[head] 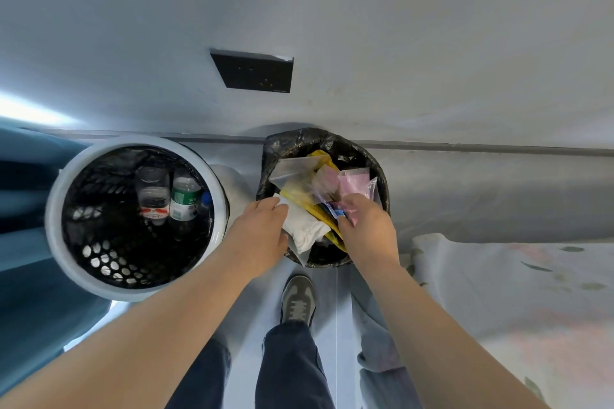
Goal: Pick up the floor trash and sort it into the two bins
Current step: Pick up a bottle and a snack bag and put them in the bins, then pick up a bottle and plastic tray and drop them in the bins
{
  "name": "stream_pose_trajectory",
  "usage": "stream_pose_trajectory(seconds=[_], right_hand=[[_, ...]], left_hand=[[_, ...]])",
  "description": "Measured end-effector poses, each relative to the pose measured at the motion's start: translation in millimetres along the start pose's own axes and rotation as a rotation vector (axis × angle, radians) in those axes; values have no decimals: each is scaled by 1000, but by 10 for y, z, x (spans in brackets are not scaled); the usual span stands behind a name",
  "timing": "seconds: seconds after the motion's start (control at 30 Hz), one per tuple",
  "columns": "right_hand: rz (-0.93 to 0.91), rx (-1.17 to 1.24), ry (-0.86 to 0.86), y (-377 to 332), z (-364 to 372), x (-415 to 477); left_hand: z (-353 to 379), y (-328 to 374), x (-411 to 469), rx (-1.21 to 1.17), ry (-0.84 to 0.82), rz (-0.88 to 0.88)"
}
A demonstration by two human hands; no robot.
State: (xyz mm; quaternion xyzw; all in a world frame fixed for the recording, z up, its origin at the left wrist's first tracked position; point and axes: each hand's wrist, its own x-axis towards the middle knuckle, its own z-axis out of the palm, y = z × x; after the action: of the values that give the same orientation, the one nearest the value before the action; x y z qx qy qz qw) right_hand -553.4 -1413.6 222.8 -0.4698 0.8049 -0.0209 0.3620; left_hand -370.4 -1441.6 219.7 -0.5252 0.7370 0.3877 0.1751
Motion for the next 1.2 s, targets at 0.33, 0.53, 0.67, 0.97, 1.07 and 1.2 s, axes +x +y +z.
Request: stream_pose_trajectory(seconds=[0.33,0.53,0.67,0.97,1.07,1.2], right_hand=[[-49,-114,-21,-516,-593,-719],[-128,-202,-64,-1110,-1005,-1361],[-176,-233,-100,-1579,-1304,-1835],[-330,-328,-149,-2479,-1939,-2888],[-405,-311,-140,-2810,-2147,-3212],[-475,-266,-114,-3242,-2422,-3515]], left_hand=[[-662,231,-872,-74,63,-23],[-1226,244,-1674,-85,111,-66],[-1586,215,-2291,-99,154,-97],[-2149,80,-3662,-261,235,-167],[-2380,33,-4083,-307,314,-210],[-2684,-41,-4555,-379,434,-299]])
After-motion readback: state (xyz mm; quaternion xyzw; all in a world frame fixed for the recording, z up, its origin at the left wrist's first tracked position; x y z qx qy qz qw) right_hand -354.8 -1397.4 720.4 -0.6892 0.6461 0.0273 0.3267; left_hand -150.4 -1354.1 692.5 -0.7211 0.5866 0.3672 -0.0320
